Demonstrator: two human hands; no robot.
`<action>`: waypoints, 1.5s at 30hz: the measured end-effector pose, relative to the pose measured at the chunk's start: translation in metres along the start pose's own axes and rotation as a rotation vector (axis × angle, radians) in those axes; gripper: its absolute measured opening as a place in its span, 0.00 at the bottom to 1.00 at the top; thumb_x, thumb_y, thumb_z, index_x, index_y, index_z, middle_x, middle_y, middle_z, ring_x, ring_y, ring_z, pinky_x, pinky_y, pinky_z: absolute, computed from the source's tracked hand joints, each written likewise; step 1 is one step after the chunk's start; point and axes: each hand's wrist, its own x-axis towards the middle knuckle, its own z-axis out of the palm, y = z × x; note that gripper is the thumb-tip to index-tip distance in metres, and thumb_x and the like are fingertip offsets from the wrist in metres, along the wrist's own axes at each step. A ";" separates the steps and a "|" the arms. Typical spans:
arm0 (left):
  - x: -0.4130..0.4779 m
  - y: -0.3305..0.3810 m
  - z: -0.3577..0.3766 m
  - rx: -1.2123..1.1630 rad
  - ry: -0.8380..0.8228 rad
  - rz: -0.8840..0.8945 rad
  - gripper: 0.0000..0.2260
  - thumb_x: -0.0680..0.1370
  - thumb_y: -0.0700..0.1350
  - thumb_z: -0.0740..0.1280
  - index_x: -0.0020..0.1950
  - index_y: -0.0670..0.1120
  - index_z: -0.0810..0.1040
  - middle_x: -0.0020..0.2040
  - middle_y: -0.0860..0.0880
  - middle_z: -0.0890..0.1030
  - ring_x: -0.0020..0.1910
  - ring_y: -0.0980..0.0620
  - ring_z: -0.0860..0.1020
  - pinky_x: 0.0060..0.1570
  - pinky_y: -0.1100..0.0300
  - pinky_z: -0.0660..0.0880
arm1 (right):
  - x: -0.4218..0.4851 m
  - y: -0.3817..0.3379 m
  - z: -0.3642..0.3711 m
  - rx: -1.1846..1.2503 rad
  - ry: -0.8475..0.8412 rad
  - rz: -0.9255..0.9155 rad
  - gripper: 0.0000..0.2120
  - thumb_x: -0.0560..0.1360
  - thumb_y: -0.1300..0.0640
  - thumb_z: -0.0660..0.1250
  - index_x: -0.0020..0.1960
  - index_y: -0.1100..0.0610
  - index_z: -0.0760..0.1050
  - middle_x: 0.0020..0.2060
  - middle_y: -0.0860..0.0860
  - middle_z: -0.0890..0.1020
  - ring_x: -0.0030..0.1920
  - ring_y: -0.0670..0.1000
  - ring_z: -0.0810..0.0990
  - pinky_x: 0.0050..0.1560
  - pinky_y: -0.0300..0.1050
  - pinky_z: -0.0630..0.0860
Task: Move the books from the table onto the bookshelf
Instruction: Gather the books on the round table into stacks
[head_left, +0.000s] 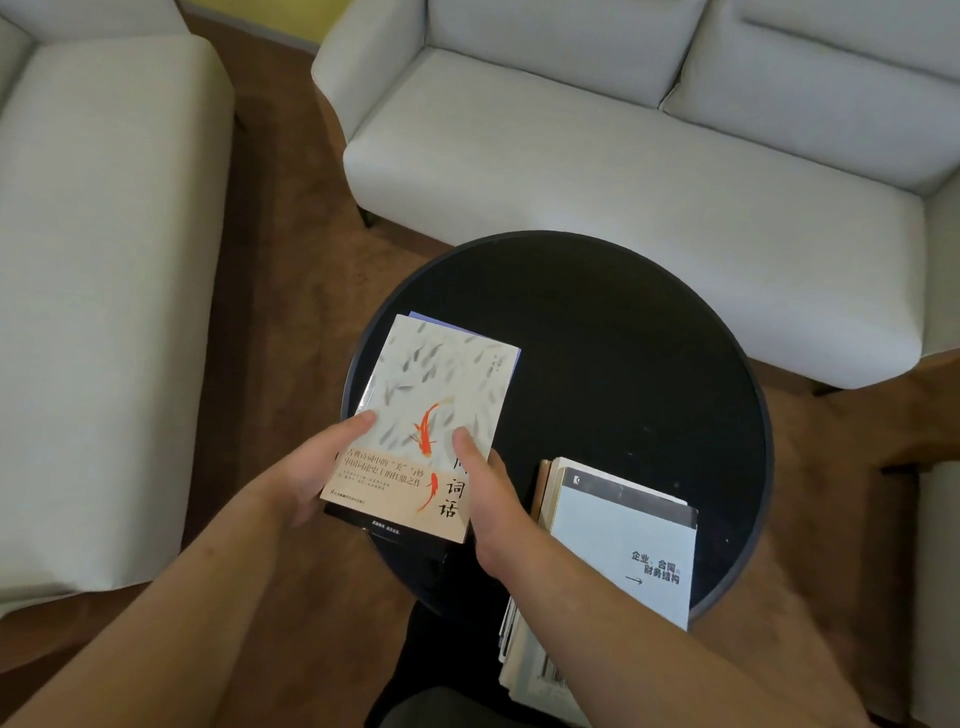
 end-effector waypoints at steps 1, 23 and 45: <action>-0.002 -0.003 0.001 0.032 0.012 0.006 0.18 0.82 0.57 0.61 0.61 0.46 0.81 0.51 0.44 0.88 0.51 0.41 0.86 0.64 0.43 0.77 | -0.001 0.004 0.002 0.012 -0.009 -0.012 0.22 0.78 0.40 0.69 0.70 0.43 0.71 0.52 0.52 0.89 0.50 0.56 0.89 0.52 0.58 0.86; -0.042 -0.063 0.093 -1.158 0.315 -0.082 0.21 0.79 0.67 0.59 0.58 0.55 0.81 0.51 0.47 0.88 0.62 0.43 0.80 0.73 0.39 0.66 | 0.054 -0.183 0.045 -1.323 -0.202 0.008 0.25 0.76 0.31 0.64 0.57 0.51 0.82 0.54 0.52 0.88 0.54 0.54 0.87 0.53 0.50 0.78; -0.020 -0.055 0.065 -0.574 0.598 0.108 0.35 0.76 0.54 0.74 0.78 0.55 0.61 0.64 0.54 0.79 0.53 0.50 0.84 0.61 0.41 0.79 | 0.042 -0.163 0.034 -1.771 0.063 -0.788 0.35 0.78 0.34 0.63 0.76 0.55 0.68 0.72 0.55 0.75 0.71 0.56 0.74 0.72 0.55 0.72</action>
